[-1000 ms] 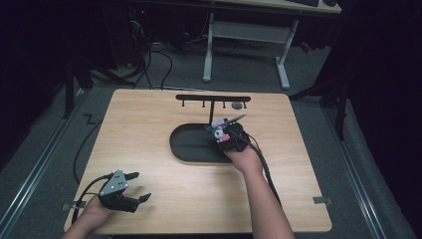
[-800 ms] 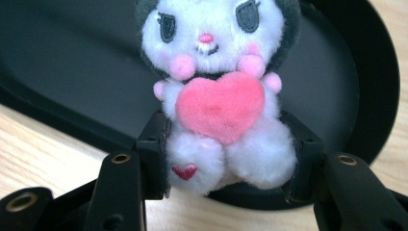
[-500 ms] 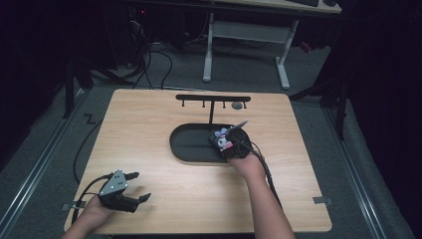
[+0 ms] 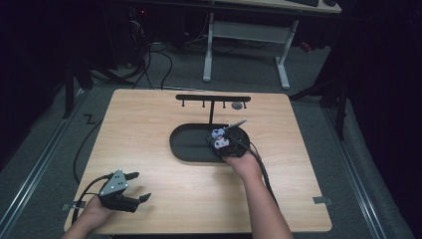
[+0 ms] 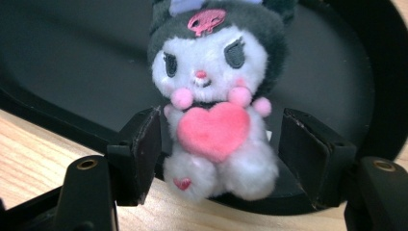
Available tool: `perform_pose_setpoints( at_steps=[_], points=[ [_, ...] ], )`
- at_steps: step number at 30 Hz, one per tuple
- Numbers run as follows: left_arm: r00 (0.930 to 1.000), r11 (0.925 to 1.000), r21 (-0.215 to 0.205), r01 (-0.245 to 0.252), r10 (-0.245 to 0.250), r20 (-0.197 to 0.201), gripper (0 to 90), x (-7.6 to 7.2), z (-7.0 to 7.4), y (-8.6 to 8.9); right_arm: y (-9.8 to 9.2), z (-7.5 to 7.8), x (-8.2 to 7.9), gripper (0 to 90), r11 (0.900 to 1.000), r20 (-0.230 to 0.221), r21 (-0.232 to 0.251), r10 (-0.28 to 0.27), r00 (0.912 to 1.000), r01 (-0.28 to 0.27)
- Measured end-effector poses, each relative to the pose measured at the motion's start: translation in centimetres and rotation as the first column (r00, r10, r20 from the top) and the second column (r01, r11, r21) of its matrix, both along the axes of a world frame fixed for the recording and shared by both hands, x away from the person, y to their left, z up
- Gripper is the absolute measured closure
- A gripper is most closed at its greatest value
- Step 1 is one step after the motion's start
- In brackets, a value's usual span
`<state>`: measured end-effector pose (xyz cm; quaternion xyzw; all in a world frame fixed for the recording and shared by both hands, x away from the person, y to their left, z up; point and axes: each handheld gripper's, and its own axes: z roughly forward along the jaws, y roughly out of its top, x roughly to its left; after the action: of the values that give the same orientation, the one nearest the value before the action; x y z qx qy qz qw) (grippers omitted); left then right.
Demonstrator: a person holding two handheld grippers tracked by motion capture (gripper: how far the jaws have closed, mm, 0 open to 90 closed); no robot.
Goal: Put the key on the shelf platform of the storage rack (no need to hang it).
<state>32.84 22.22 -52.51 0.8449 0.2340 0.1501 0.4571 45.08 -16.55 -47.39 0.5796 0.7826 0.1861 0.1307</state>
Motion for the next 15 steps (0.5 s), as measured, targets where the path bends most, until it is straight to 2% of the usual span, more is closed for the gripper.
perform_pose_setpoints(
  at_steps=[15],
  points=[
    [1.0000,1.0000,0.006,-0.002,0.002,0.000,15.5,0.0,0.0,-0.1,-0.6,1.6,-1.8,31.3,1.000,0.029,0.010,0.026,0.9993,-0.026]
  ],
)
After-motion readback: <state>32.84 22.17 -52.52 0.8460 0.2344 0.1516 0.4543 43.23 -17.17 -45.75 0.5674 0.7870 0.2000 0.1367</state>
